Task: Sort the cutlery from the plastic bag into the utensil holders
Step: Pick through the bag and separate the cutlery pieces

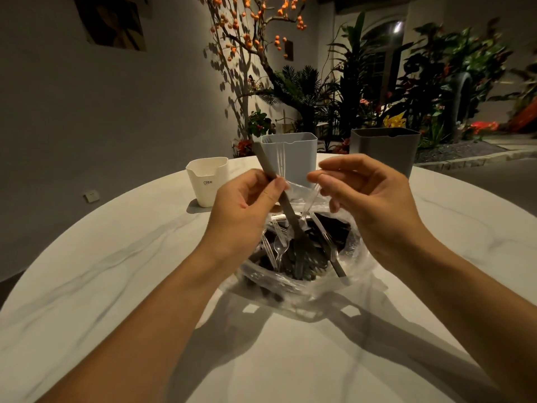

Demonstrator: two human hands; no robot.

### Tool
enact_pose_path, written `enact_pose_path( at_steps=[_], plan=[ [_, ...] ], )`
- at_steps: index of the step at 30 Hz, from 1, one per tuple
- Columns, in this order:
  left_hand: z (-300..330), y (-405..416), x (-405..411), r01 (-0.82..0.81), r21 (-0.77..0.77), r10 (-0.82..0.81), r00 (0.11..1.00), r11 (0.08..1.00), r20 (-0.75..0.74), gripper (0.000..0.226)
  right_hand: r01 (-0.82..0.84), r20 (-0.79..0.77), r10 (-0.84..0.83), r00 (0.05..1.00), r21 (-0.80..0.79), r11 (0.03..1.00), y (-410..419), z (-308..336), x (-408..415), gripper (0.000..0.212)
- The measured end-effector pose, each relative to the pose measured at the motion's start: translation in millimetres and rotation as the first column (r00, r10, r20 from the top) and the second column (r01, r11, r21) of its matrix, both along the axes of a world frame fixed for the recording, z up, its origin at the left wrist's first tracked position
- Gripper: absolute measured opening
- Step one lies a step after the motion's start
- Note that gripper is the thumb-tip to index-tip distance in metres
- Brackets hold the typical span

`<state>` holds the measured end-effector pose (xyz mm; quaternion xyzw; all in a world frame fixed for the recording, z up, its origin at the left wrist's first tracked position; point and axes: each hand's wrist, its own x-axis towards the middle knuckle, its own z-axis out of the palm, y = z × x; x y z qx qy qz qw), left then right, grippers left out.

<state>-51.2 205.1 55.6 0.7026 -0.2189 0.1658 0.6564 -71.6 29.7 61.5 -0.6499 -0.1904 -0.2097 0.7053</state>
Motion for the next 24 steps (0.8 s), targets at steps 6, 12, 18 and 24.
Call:
enact_pose_path(
  at_steps=[6, 12, 18, 24],
  plan=[
    [0.0, -4.3, -3.6, 0.182, -0.059, -0.190, 0.966, 0.982, -0.175, 0.016, -0.039, -0.064, 0.058, 0.996, 0.268, 0.963, -2.3, 6.9, -2.1, 0.036],
    [1.1, -2.7, -5.6, 0.251, -0.096, -0.268, 0.928, 0.963, -0.259, 0.015, -0.049, -0.050, 0.076, 0.996, 0.409, 0.911, -4.1, 10.7, -2.1, 0.033],
    [-3.0, -4.8, -5.8, 0.270, -0.030, -0.267, 0.918, 0.962, -0.292, 0.021, -0.099, -0.061, 0.135, 0.989, 0.403, 0.910, -0.8, 7.8, -0.9, 0.035],
    [-7.1, -8.8, -5.1, 0.247, -0.021, -0.241, 0.915, 0.969, -0.324, 0.017, -0.207, -0.109, 0.263, 0.959, 0.371, 0.906, 0.6, 5.8, 2.5, 0.028]
  ],
)
